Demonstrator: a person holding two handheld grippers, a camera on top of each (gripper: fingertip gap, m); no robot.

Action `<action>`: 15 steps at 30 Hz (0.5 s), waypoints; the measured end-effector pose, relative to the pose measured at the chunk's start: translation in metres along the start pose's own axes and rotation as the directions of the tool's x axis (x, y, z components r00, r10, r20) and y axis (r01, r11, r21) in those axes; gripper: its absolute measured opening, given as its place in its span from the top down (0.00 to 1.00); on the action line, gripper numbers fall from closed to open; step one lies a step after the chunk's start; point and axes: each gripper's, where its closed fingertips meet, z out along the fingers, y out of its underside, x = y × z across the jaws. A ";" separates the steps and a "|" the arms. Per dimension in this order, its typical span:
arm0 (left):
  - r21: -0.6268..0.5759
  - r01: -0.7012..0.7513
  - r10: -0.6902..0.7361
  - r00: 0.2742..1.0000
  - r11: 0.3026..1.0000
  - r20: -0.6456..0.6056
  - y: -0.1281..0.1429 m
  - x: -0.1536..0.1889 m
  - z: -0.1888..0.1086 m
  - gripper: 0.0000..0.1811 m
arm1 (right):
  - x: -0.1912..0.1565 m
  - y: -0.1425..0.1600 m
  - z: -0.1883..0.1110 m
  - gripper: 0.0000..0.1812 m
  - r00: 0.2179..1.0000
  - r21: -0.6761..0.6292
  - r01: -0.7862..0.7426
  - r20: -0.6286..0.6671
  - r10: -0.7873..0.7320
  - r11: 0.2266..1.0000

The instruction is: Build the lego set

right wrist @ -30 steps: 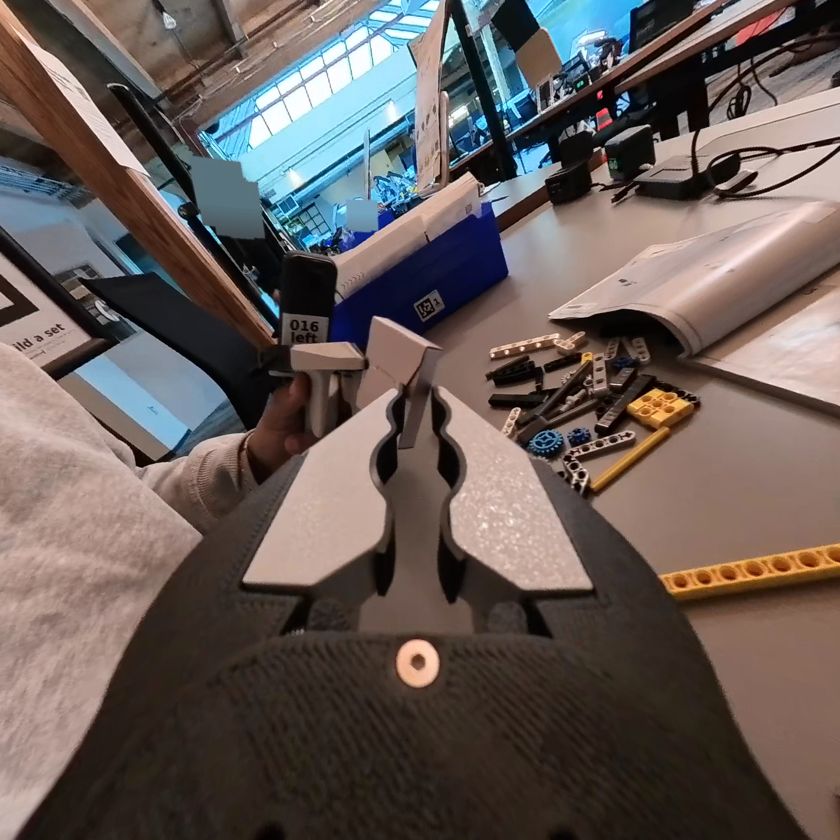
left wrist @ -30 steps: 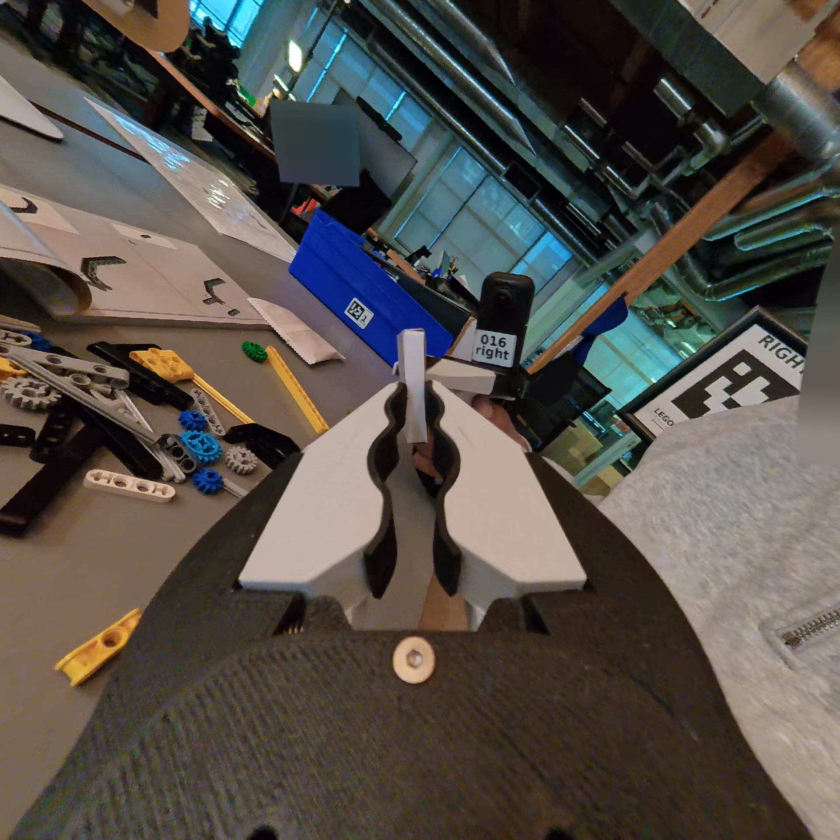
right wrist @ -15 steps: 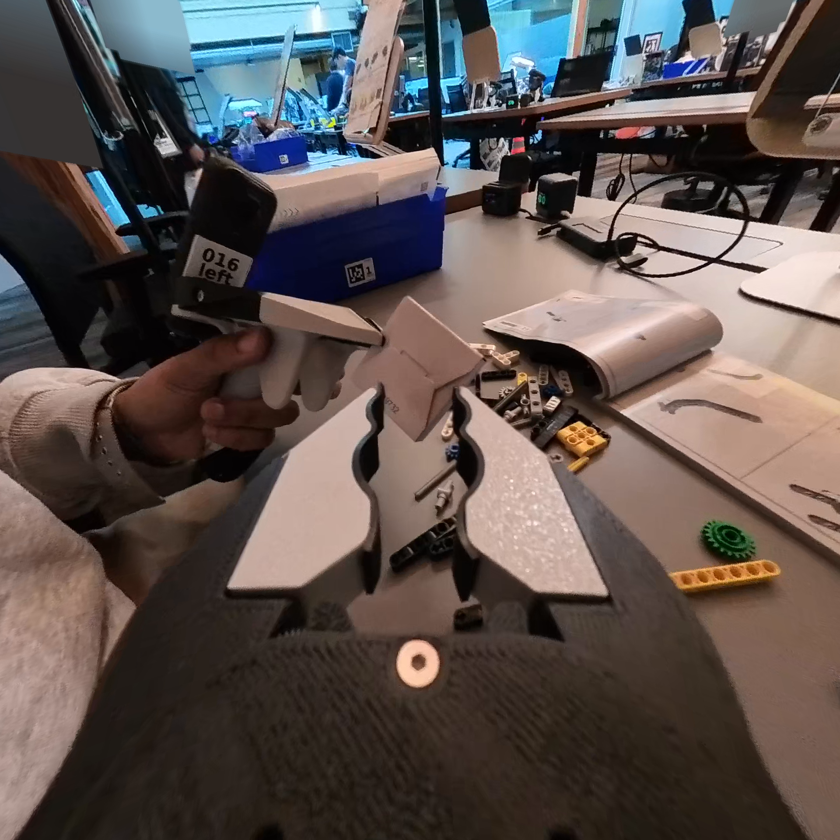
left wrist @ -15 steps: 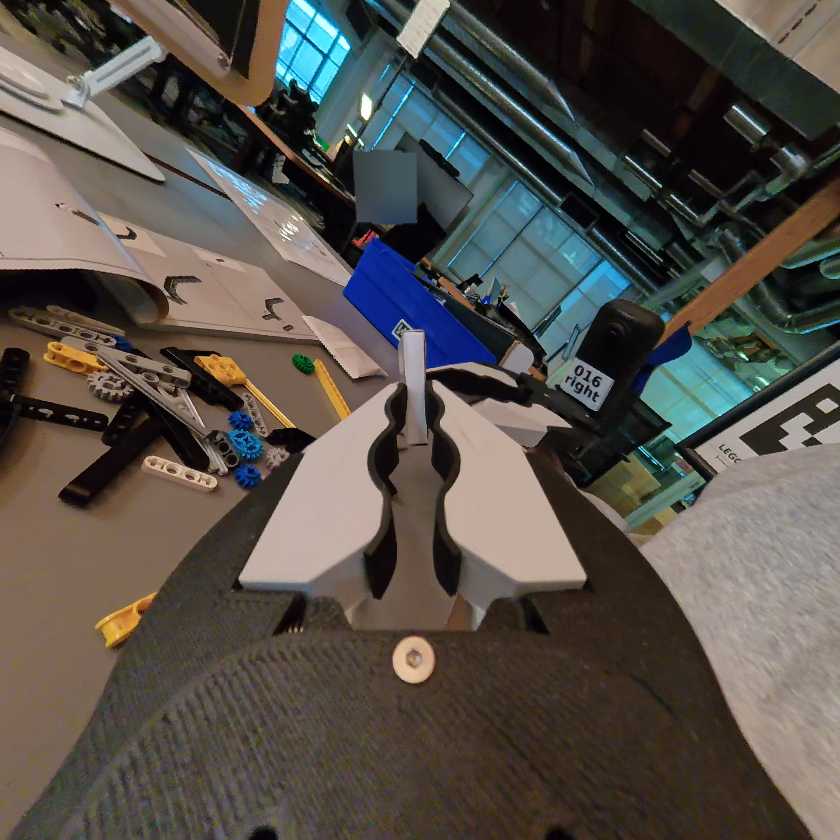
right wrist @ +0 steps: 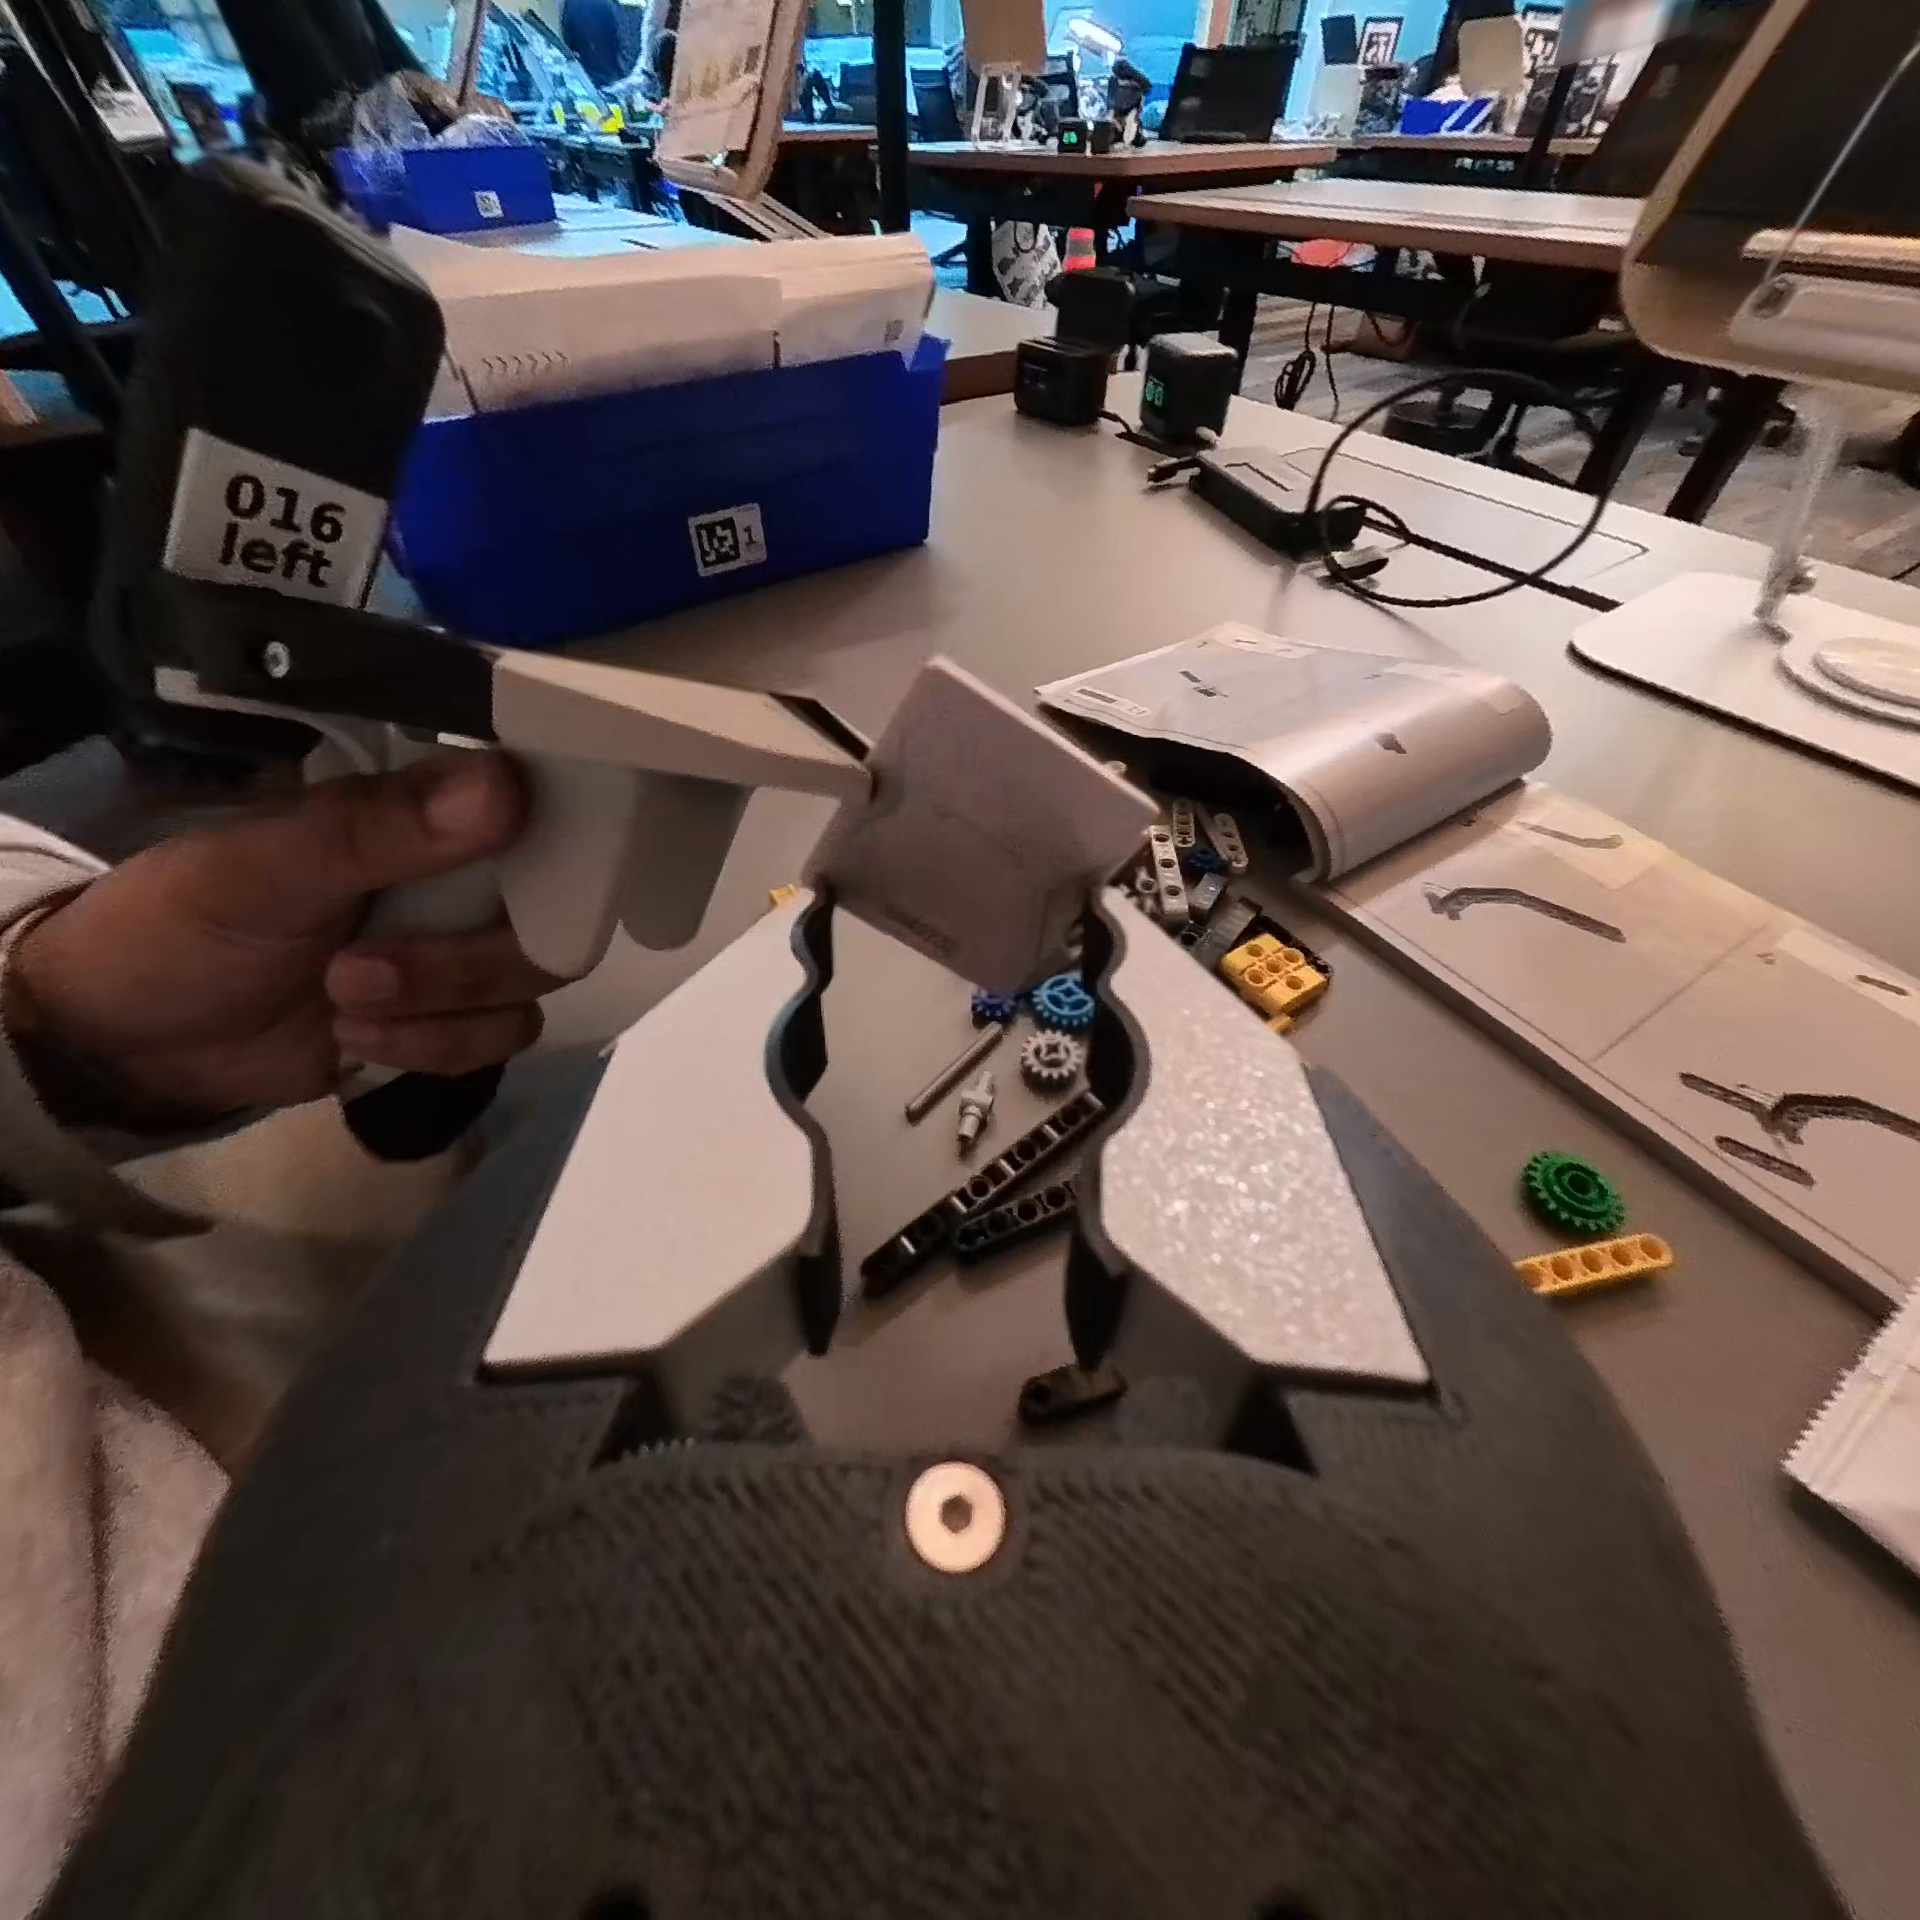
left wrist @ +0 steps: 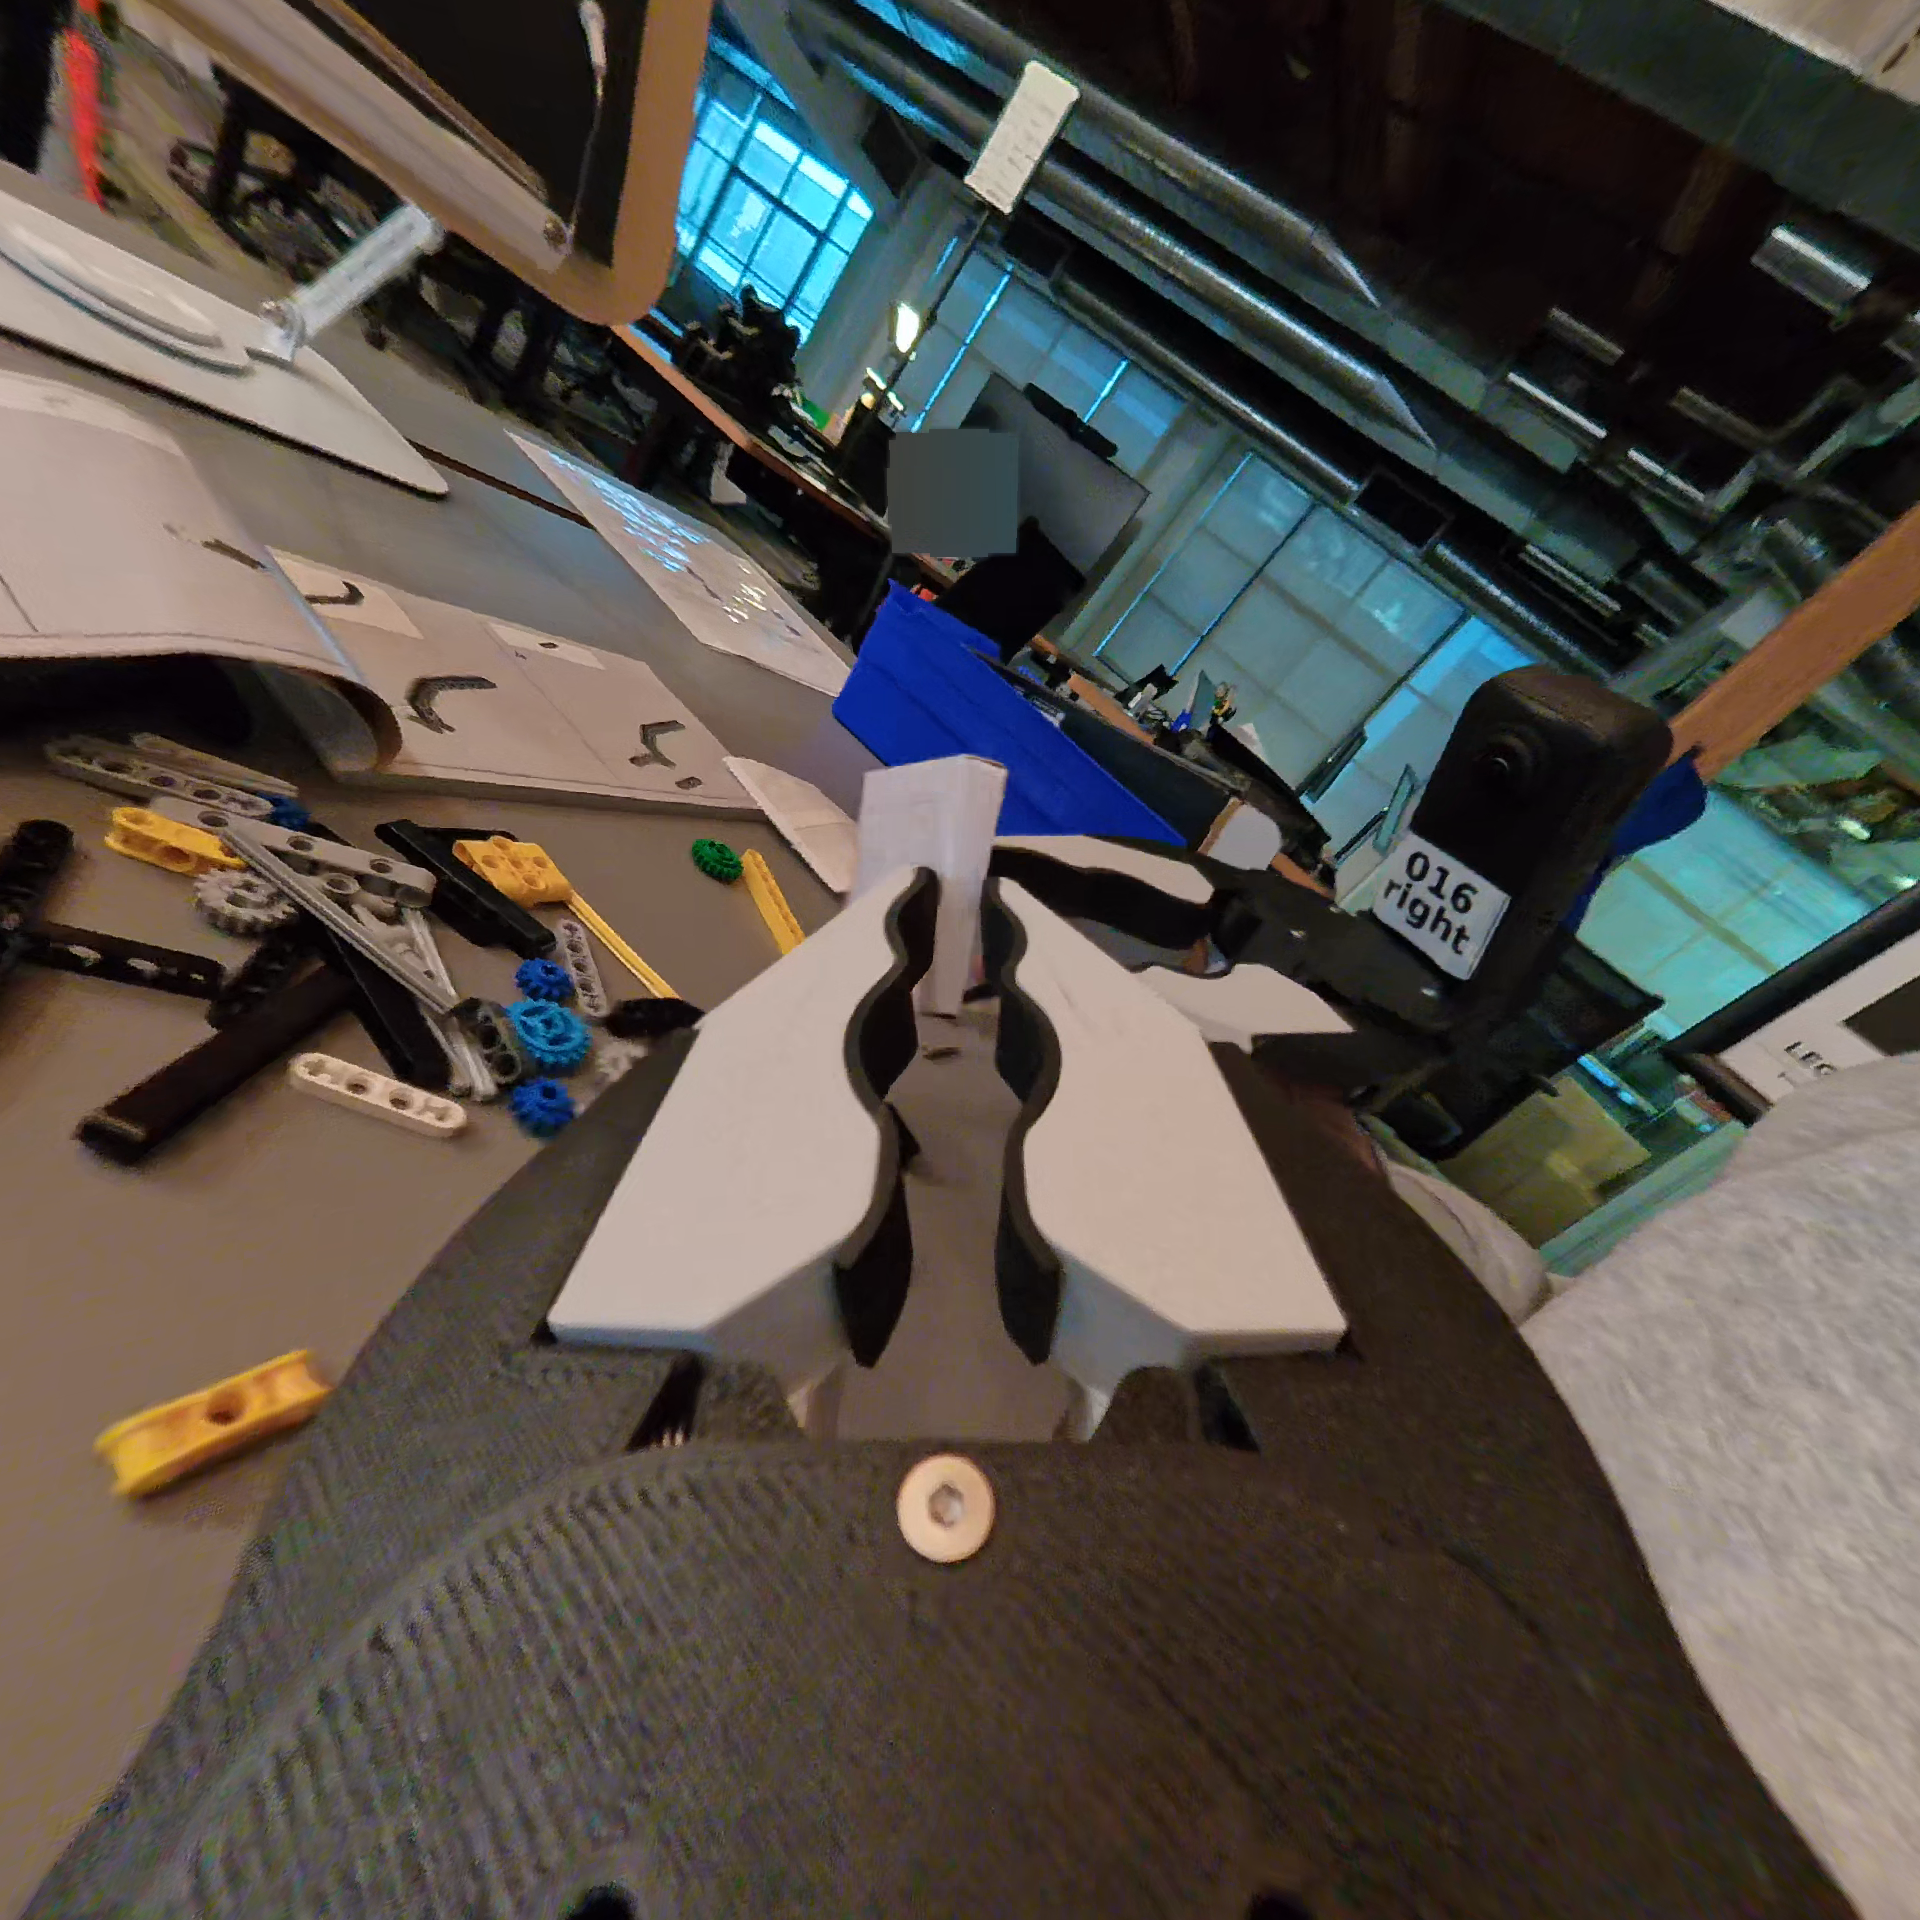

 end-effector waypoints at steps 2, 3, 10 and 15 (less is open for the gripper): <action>0.001 0.037 -0.037 0.999 0.999 -0.018 0.005 0.005 0.004 0.97 | -0.005 0.004 0.003 0.76 1.000 -0.027 0.002 0.006 -0.002 1.000; -0.003 0.039 -0.039 0.999 0.999 -0.023 0.008 0.008 0.005 0.98 | -0.007 0.005 0.005 0.74 1.000 -0.035 -0.002 0.010 0.003 0.999; -0.028 0.060 -0.062 0.995 0.998 -0.078 0.013 0.016 0.007 1.00 | -0.015 0.003 0.004 0.79 0.995 -0.006 -0.039 0.088 0.039 0.999; -0.056 0.128 -0.132 0.988 0.990 -0.075 0.014 0.007 0.006 1.00 | -0.009 0.010 0.003 0.86 0.995 -0.035 -0.039 0.090 0.042 0.999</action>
